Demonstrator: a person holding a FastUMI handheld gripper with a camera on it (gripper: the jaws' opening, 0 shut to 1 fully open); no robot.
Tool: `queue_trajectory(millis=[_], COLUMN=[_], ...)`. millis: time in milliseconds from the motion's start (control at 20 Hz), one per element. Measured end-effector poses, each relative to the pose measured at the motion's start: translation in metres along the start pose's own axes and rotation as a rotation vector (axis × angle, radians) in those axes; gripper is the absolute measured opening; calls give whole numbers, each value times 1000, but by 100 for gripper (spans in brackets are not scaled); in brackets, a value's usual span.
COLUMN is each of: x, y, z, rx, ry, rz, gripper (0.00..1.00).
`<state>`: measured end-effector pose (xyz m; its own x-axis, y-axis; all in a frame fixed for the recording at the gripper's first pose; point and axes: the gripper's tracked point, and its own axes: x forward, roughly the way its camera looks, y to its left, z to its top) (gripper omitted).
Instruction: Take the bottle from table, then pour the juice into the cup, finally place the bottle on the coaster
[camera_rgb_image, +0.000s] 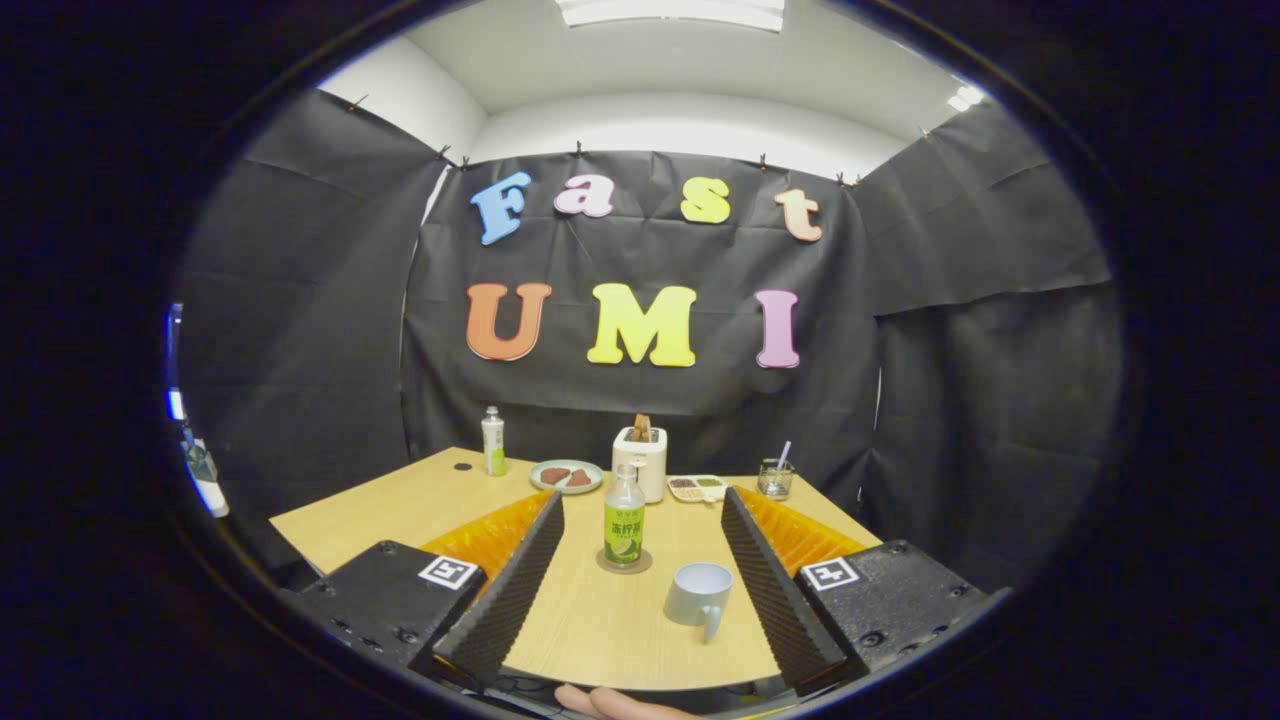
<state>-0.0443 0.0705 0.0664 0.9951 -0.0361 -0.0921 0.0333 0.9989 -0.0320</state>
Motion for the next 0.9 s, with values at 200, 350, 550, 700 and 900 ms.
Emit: queue_trajectory(millis=[200,350,550,700,900], x=[-12,-17,-17,-14,-7], y=[2,0,-9,-11,-6], z=[-4,-7,-21,-30,-40], rx=[17,41,83,63,71], ry=[-11,-23,-13,2,16], rz=[7,17,3,-12,-1], gripper=[100,100,100,100,100])
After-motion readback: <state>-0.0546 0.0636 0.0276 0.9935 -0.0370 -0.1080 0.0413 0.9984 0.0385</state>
